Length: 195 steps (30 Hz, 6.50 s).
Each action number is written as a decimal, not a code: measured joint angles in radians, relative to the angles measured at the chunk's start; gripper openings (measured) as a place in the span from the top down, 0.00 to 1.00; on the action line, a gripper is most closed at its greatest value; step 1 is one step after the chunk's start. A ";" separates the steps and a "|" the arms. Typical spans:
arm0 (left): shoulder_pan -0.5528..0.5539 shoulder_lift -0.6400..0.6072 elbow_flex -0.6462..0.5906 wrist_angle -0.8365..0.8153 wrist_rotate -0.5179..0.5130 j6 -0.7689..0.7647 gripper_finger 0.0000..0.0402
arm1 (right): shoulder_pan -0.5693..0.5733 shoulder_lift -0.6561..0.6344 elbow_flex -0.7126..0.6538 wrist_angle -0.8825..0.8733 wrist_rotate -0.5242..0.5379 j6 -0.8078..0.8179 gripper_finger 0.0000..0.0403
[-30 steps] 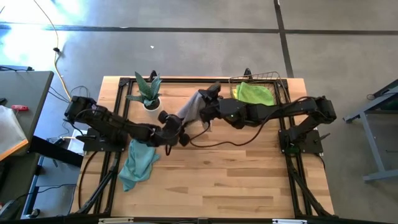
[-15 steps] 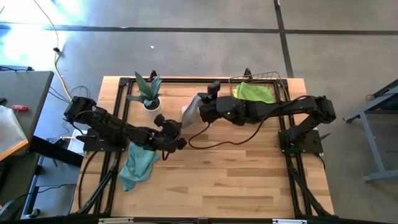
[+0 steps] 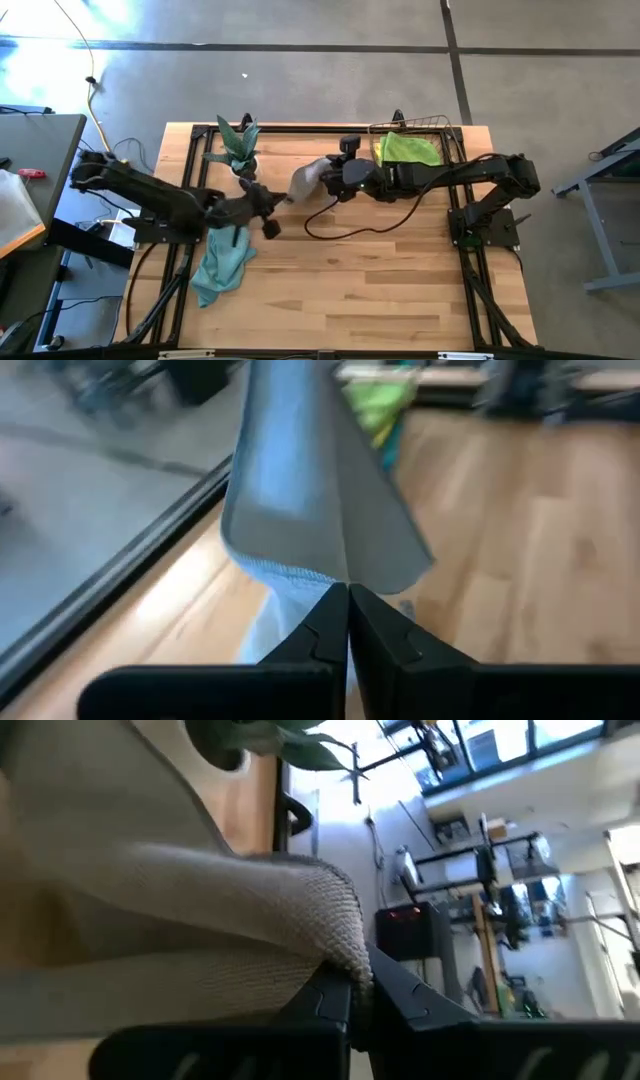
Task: Fold microfiber towels
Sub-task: Fold the gray towel
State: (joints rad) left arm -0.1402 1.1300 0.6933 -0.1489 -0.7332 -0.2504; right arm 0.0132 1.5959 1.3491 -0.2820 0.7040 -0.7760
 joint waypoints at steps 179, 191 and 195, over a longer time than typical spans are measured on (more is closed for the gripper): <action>0.216 0.214 -0.159 0.083 0.498 -0.054 0.65 | -0.018 0.049 -0.431 -0.019 -0.562 1.095 0.69; 0.152 0.413 -0.158 0.120 0.400 -0.074 0.68 | 0.066 0.116 -0.432 -0.091 -0.646 1.222 0.69; 0.165 0.487 -0.152 0.190 0.384 -0.101 0.68 | 0.098 0.115 -0.432 -0.107 -0.705 1.224 0.69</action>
State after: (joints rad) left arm 0.0248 1.6172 0.5417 0.0409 -0.3487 -0.3511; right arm 0.1114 1.7111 0.9169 -0.3893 -0.0011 0.4477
